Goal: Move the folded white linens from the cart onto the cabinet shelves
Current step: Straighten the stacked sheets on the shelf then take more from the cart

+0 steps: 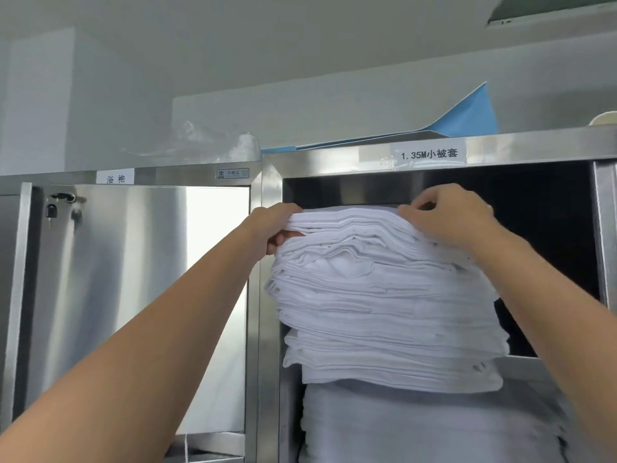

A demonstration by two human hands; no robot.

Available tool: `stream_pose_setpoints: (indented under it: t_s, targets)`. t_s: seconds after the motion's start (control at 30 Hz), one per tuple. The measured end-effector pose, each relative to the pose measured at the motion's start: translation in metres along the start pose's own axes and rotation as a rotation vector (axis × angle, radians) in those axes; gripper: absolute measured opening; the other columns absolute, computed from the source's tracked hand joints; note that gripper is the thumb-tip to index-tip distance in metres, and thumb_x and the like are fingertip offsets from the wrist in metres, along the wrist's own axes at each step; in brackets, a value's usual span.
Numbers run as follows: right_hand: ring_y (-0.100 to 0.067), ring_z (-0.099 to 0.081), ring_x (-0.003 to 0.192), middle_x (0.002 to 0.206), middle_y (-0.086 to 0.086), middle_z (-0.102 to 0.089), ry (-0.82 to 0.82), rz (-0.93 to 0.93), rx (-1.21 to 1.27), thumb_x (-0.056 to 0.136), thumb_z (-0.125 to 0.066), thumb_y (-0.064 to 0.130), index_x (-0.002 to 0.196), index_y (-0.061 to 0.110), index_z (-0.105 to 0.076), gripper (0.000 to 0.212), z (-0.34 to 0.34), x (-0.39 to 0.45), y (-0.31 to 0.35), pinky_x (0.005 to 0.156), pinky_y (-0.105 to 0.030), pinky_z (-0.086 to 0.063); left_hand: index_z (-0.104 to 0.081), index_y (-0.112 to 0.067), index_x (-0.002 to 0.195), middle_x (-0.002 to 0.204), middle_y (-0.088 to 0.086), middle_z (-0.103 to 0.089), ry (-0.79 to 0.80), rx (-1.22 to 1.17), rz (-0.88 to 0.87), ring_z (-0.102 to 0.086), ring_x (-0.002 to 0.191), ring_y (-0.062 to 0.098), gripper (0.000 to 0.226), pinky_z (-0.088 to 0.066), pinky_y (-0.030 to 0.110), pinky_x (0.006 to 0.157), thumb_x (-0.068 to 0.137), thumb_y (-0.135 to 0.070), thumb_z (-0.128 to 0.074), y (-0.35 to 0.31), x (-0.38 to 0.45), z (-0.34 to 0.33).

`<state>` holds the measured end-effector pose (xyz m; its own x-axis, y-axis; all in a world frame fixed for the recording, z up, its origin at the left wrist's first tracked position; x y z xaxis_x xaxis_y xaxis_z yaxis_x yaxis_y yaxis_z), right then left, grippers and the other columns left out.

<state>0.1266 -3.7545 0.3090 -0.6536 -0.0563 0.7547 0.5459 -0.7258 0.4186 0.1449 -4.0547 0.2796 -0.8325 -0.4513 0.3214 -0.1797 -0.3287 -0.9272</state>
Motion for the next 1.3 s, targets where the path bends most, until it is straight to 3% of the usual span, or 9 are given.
stream_pose_setpoints:
  t_s: [0.2, 0.33, 0.5, 0.63, 0.77, 0.83, 0.97, 1.03, 1.3]
  targets:
    - [-0.021, -0.057, 0.094, 0.101, 0.005, -0.062, -0.026, 0.347, -0.155, 0.083, -0.05, 0.072, 0.111, 0.028, -0.062, 0.054, -0.051, -0.03, 0.087, 0.086, -0.039, -0.046, -0.067, -0.004, 0.095, 0.088, 0.013, -0.071, 0.146, -0.386, 0.03, -0.062, 0.042, 0.012, 0.011, -0.034, 0.015, 0.028, 0.093, -0.012, -0.06, -0.016, -0.021, -0.008]
    - [-0.019, -0.05, 0.086, 0.099, 0.004, -0.06, -0.216, 0.357, -0.312, 0.083, -0.055, 0.061, 0.113, 0.025, -0.059, 0.047, -0.063, -0.027, 0.097, 0.076, -0.034, -0.035, -0.069, -0.002, 0.111, 0.095, 0.013, -0.077, 0.203, -0.51, -0.092, -0.076, 0.083, 0.024, 0.029, -0.062, 0.031, 0.07, 0.092, -0.021, -0.059, -0.011, -0.016, -0.011]
    - [-0.022, -0.051, 0.082, 0.094, 0.001, -0.062, -0.242, 0.302, -0.389, 0.083, -0.06, 0.05, 0.107, 0.021, -0.06, 0.038, -0.07, -0.013, 0.11, 0.073, -0.033, -0.035, -0.07, -0.01, 0.105, 0.093, 0.011, -0.078, 0.246, -0.54, -0.229, -0.074, 0.095, 0.024, 0.041, -0.058, 0.029, 0.062, 0.096, -0.028, -0.034, 0.001, -0.014, 0.0]
    - [-0.021, -0.054, 0.074, 0.089, 0.003, -0.064, -0.248, 0.316, -0.431, 0.089, -0.062, 0.044, 0.104, 0.023, -0.061, 0.026, -0.067, -0.005, 0.118, 0.062, -0.029, -0.035, -0.076, -0.011, 0.095, 0.093, 0.002, -0.077, 0.085, -0.336, -0.385, -0.07, 0.095, 0.016, 0.022, -0.06, 0.028, 0.062, 0.09, -0.013, -0.055, 0.003, -0.005, 0.01]
    - [-0.021, -0.05, 0.073, 0.087, 0.005, -0.059, -0.219, 0.31, -0.466, 0.089, -0.063, 0.033, 0.106, 0.024, -0.06, 0.02, -0.07, -0.003, 0.117, 0.064, -0.03, -0.034, -0.074, -0.018, 0.11, 0.103, -0.008, -0.074, 0.02, -0.008, -0.663, -0.068, 0.098, 0.006, 0.033, -0.055, 0.034, 0.093, 0.078, -0.027, -0.071, -0.004, -0.006, 0.007]
    - [-0.021, -0.05, 0.075, 0.088, 0.005, -0.061, -0.179, 0.309, -0.465, 0.086, -0.066, 0.035, 0.108, 0.027, -0.062, 0.023, -0.068, 0.0, 0.116, 0.066, -0.03, -0.035, -0.074, -0.022, 0.112, 0.103, -0.013, -0.073, 0.021, 0.086, -0.704, -0.066, 0.098, 0.001, 0.032, -0.054, 0.031, 0.095, 0.082, -0.034, -0.075, -0.001, -0.011, 0.004]
    - [-0.021, -0.059, 0.084, 0.093, 0.007, -0.068, -0.088, 0.323, -0.417, 0.076, -0.073, 0.049, 0.103, 0.034, -0.066, 0.032, -0.055, 0.01, 0.107, 0.069, -0.031, -0.041, -0.075, -0.031, 0.103, 0.094, -0.012, -0.073, -0.113, 0.592, -0.931, -0.064, 0.088, 0.009, 0.052, -0.05, 0.031, 0.085, 0.081, -0.075, -0.057, -0.004, -0.028, -0.007]
    - [-0.022, -0.062, 0.089, 0.093, 0.007, -0.069, -0.074, 0.372, -0.429, 0.078, -0.072, 0.052, 0.103, 0.036, -0.065, 0.031, -0.052, 0.01, 0.106, 0.071, -0.032, -0.043, -0.073, -0.032, 0.107, 0.094, -0.011, -0.073, -0.188, 0.765, -1.088, -0.065, 0.088, 0.012, 0.059, -0.048, 0.03, 0.083, 0.082, -0.08, -0.05, -0.013, -0.039, -0.019]
    - [-0.025, -0.053, 0.075, 0.091, 0.001, -0.07, -0.049, 0.55, -0.568, 0.095, -0.052, 0.045, 0.11, 0.032, -0.061, 0.022, -0.057, -0.003, 0.112, 0.067, -0.033, -0.035, -0.064, -0.038, 0.117, 0.105, -0.014, -0.07, -0.194, 0.687, -1.083, -0.064, 0.096, 0.01, 0.07, -0.052, 0.029, 0.079, 0.073, -0.087, -0.041, -0.012, -0.035, -0.055]
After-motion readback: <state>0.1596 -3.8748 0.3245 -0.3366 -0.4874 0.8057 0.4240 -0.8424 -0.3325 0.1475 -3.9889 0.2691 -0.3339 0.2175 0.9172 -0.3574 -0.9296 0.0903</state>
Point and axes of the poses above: each hand's wrist, its own x-axis towards the middle knuckle, its own z-axis out of the back of the hand, y = z × x, the point moved 7 cm from there along x, towards the middle knuckle
